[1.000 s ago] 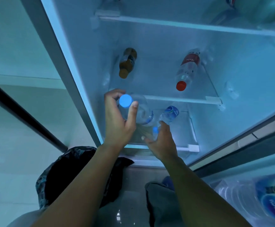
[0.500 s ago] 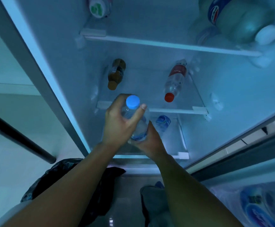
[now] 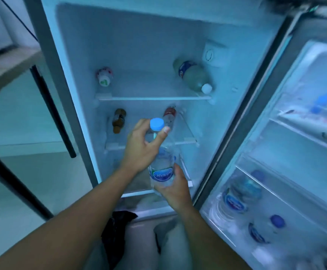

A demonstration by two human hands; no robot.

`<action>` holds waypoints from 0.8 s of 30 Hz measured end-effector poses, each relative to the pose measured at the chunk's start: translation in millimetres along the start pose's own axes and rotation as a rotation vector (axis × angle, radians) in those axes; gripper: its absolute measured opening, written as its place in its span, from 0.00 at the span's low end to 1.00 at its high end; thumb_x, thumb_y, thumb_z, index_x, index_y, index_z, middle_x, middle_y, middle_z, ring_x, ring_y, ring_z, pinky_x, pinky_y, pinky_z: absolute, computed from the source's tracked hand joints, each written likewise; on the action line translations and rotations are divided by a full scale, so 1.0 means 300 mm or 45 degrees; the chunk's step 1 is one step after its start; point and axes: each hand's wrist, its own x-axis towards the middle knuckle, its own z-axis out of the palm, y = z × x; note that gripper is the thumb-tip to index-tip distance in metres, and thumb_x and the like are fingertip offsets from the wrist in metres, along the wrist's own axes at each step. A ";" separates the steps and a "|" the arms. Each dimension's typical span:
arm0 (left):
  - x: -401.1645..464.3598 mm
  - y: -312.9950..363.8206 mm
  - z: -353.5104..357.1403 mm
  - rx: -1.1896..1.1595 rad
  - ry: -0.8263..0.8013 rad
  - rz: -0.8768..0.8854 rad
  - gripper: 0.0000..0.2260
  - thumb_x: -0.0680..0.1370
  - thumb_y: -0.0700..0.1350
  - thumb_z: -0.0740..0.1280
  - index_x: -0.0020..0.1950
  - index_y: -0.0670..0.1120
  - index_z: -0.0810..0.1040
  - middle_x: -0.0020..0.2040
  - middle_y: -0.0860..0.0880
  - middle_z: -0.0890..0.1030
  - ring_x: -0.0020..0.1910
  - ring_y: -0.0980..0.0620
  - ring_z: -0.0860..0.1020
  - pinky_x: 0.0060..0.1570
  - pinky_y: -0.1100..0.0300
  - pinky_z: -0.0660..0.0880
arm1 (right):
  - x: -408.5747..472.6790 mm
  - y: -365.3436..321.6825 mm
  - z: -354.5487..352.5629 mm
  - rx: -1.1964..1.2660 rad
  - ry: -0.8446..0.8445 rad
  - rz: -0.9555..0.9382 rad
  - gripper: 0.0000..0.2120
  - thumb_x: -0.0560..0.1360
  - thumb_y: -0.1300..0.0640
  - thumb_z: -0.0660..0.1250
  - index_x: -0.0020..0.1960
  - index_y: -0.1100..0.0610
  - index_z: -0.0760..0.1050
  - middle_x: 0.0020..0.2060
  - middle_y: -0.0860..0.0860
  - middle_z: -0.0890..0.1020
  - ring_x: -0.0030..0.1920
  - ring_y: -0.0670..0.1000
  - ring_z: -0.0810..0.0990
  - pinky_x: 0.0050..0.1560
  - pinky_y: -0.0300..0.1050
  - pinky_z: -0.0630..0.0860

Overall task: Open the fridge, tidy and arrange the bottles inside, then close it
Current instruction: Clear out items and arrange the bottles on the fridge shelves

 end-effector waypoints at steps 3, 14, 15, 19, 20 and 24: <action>-0.030 0.149 0.030 -0.071 -0.104 0.020 0.12 0.77 0.53 0.68 0.51 0.45 0.80 0.46 0.48 0.79 0.47 0.58 0.76 0.50 0.68 0.69 | -0.105 -0.022 -0.128 -0.036 0.171 -0.014 0.36 0.57 0.43 0.79 0.63 0.46 0.71 0.56 0.42 0.80 0.56 0.43 0.80 0.58 0.48 0.78; -0.286 0.489 0.285 -0.304 -0.485 0.028 0.11 0.77 0.55 0.68 0.51 0.49 0.81 0.47 0.51 0.80 0.48 0.56 0.79 0.51 0.62 0.74 | -0.529 0.066 -0.532 -0.016 0.575 0.189 0.41 0.57 0.45 0.82 0.68 0.47 0.71 0.62 0.41 0.77 0.62 0.43 0.76 0.65 0.48 0.74; -0.308 0.505 0.304 -0.321 -0.500 0.035 0.09 0.77 0.53 0.69 0.51 0.49 0.82 0.47 0.51 0.80 0.48 0.56 0.79 0.51 0.62 0.74 | -0.557 0.073 -0.552 0.013 0.620 0.213 0.42 0.58 0.48 0.84 0.69 0.48 0.71 0.63 0.42 0.76 0.63 0.44 0.75 0.66 0.47 0.73; -0.393 0.555 0.367 -0.362 -0.609 0.090 0.08 0.77 0.49 0.70 0.52 0.46 0.82 0.48 0.52 0.80 0.49 0.58 0.78 0.51 0.64 0.72 | -0.648 0.109 -0.611 0.033 0.780 0.259 0.41 0.58 0.52 0.83 0.68 0.48 0.72 0.61 0.43 0.76 0.62 0.45 0.76 0.65 0.48 0.75; -0.410 0.553 0.376 -0.365 -0.627 0.095 0.08 0.77 0.49 0.70 0.52 0.46 0.82 0.49 0.52 0.80 0.50 0.58 0.78 0.51 0.63 0.73 | -0.659 0.123 -0.616 0.028 0.800 0.272 0.40 0.57 0.52 0.82 0.67 0.46 0.72 0.60 0.43 0.77 0.60 0.45 0.77 0.63 0.49 0.76; -0.496 0.553 0.419 -0.459 -0.680 0.052 0.09 0.76 0.49 0.71 0.54 0.48 0.82 0.50 0.56 0.79 0.52 0.59 0.78 0.48 0.66 0.72 | -0.718 0.186 -0.646 0.003 0.918 0.334 0.41 0.58 0.55 0.83 0.68 0.45 0.71 0.60 0.42 0.78 0.60 0.44 0.78 0.61 0.50 0.78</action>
